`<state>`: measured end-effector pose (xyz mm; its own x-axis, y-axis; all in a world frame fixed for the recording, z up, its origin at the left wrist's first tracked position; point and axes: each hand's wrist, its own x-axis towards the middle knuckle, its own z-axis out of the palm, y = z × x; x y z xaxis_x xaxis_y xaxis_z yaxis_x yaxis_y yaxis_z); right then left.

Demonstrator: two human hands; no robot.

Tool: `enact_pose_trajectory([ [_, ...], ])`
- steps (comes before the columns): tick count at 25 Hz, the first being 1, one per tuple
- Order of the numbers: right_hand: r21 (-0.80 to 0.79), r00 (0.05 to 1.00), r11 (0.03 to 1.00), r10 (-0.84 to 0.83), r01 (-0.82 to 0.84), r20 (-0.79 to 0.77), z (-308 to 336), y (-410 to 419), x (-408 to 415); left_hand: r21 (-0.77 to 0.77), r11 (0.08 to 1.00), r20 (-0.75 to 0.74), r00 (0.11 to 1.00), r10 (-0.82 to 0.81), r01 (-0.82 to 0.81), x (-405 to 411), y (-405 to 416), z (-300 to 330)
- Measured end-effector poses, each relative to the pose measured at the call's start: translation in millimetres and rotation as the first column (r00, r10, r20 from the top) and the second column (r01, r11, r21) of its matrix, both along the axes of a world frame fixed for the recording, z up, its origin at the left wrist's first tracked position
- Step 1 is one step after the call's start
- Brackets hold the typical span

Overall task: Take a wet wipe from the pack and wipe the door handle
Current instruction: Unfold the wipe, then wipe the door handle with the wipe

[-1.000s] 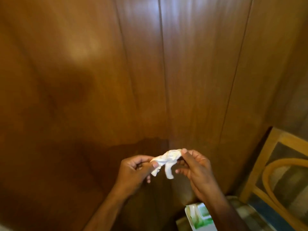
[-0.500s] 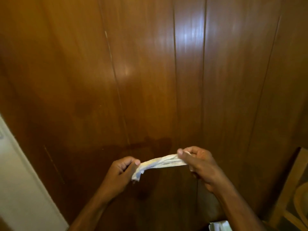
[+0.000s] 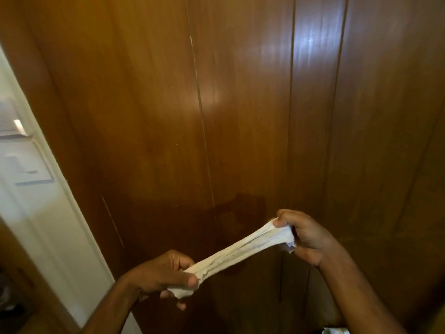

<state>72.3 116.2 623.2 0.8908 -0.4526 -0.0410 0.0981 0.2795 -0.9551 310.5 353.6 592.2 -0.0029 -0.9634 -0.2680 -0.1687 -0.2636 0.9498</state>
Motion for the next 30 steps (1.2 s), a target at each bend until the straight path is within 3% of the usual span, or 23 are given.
enact_pose_trajectory([
  [3, -0.259, 0.991, 0.964, -0.094, 0.066, -0.096, 4, 3, 12, 0.115, 0.993, 0.083, 0.996, -0.038, 0.028, 7, 5, -7],
  [5, -0.243, 0.991, 0.965, -0.119, 0.1, -0.068, 6, 5, 18, 0.137, 0.99, 0.118, 0.993, 0.025, -0.041, 10, 7, -10],
  [8, -0.225, 0.997, 0.974, -0.002, -0.017, -0.083, 7, 10, 26, 0.137, 0.977, 0.238, 0.963, 0.128, -0.163, 5, 3, -8],
  [10, -0.305, 0.987, 0.947, 0.06, -0.105, -0.152, 5, 17, 33, 0.02, 0.974, 0.418, 0.887, 0.196, -0.225, -3, -9, -7],
  [12, -0.315, 0.982, 0.94, 0.078, -0.129, -0.17, 4, 24, 41, -0.183, 0.939, 0.489, 0.802, 0.343, -0.29, -17, -23, -9],
  [15, -0.348, 0.984, 0.93, 0.066, -0.12, -0.164, 6, 30, 48, -0.354, 0.86, 0.332, 0.81, 0.484, -0.368, -36, -38, -12],
  [19, -0.399, 0.97, 0.889, 0.165, -0.225, -0.18, 9, 29, 49, -0.385, 0.88, 0.123, 0.929, 0.349, -0.28, -45, -59, -26],
  [21, -0.395, 0.969, 0.889, 0.176, -0.232, -0.173, 9, 21, 47, -0.347, 0.888, 0.051, 0.94, 0.338, -0.301, -42, -53, -32],
  [23, -0.313, 0.974, 0.927, 0.166, -0.208, -0.156, 1, 9, 46, -0.297, 0.86, -0.014, 0.903, 0.43, -0.415, -33, -36, -47],
  [26, -0.006, 0.978, 0.984, 0.174, -0.175, -0.117, -25, 3, 58, -0.205, 0.789, -0.055, 0.812, 0.581, -0.579, -20, -1, -68],
  [30, 0.454, 0.968, 0.862, 0.251, -0.227, 0.009, -59, 39, 97, -0.186, 0.57, -0.059, 0.588, 0.807, -0.8, -8, 49, -79],
])
